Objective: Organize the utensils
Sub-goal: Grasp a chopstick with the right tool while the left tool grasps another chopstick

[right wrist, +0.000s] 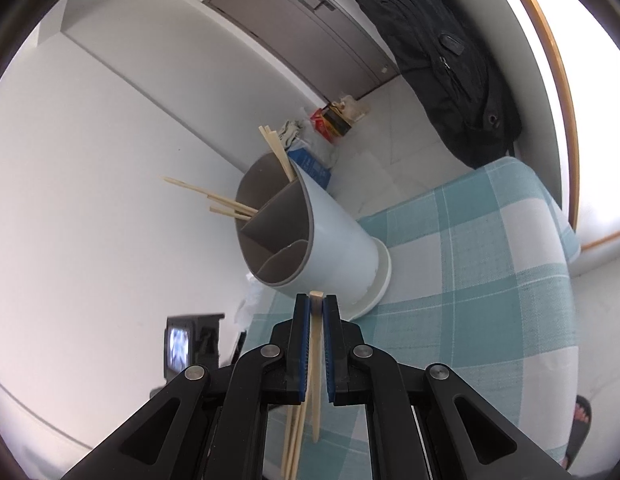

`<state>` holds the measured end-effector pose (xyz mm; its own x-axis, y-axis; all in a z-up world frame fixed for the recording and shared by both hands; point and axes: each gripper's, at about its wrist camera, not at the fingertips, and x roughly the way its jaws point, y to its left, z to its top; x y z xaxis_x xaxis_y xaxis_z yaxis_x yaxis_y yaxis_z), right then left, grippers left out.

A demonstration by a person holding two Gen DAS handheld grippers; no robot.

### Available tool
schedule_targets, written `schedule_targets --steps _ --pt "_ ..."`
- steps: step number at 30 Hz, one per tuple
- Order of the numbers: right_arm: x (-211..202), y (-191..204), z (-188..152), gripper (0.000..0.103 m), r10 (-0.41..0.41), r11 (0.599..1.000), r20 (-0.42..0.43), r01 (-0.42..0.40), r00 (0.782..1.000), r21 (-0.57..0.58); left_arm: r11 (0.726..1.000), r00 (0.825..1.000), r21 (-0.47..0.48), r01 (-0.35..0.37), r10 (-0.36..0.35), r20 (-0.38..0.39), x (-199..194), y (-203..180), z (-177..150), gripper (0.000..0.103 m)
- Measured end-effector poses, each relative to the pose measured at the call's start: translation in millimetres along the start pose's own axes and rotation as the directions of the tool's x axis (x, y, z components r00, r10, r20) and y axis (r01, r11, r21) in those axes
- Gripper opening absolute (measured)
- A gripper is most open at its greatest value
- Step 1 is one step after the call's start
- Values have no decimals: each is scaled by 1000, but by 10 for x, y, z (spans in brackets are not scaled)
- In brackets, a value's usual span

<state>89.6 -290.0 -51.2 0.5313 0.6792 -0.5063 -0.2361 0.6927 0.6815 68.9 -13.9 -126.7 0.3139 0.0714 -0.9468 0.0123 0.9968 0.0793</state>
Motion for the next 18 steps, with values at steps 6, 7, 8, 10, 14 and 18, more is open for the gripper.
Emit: schedule_targets --steps 6,7,8,10,14,18 --pt "-17 -30 72 6 6 1000 12 -6 1000 20 997 999 82 9 -7 -31 -9 -206 76 5" --pt "-34 -18 83 6 4 1000 18 -4 1000 14 997 999 81 2 1 -39 -3 -213 85 3" --pt "-45 -11 90 6 2 1000 24 -2 1000 9 997 999 79 3 0 -43 -6 -223 92 2" --pt "-61 -2 91 6 -3 1000 31 3 1000 3 998 999 59 35 -33 -37 0 -190 110 2" --pt "-67 -16 78 6 -11 1000 34 11 999 7 997 997 -10 79 -79 -2 -54 -58 143 2" --pt "-76 16 63 6 -18 1000 44 19 999 -13 989 987 -66 130 -123 107 -328 49 143 2"
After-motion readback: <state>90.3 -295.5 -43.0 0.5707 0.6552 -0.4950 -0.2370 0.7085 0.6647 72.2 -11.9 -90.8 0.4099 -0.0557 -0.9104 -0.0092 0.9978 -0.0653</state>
